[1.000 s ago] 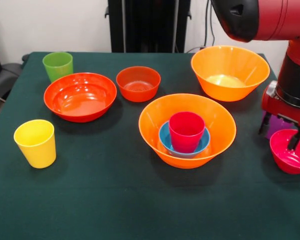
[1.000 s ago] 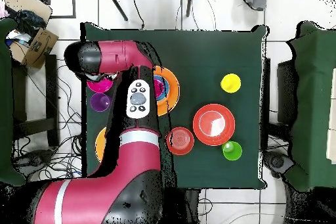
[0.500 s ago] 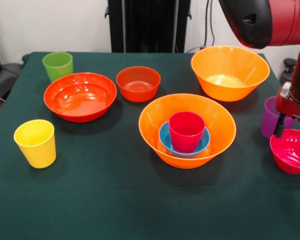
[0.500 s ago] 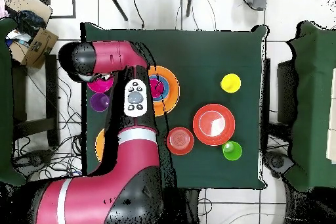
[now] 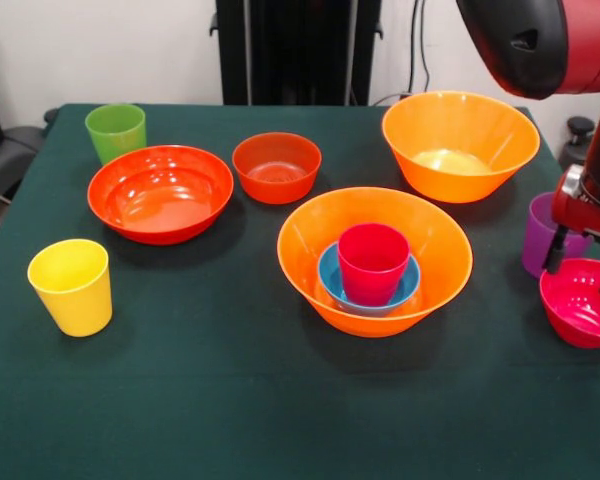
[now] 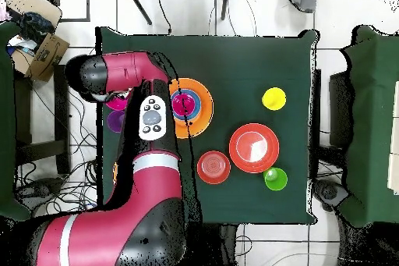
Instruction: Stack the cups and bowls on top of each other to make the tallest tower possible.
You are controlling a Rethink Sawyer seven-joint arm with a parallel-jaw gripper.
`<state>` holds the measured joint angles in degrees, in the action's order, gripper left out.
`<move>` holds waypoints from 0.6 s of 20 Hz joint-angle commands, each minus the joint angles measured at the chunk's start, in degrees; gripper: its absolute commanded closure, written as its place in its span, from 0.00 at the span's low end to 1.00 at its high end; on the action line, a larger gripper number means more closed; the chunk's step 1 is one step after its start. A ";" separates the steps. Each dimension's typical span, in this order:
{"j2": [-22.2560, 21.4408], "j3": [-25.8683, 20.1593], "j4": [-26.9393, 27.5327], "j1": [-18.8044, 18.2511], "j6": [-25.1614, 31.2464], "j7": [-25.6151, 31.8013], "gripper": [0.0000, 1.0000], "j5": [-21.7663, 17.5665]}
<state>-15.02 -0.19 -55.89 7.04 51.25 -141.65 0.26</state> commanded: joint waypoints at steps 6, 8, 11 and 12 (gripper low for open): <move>2.73 -2.17 4.55 -0.53 6.16 9.78 0.00 -7.13; 2.70 -2.29 3.39 -0.57 4.64 9.19 0.00 -7.46; 2.81 -2.50 2.42 -0.67 2.85 8.80 0.00 -7.93; 2.90 -2.62 2.39 -0.74 2.76 8.90 0.00 -8.03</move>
<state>-12.75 -0.05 -54.03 7.29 52.17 -141.65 -3.57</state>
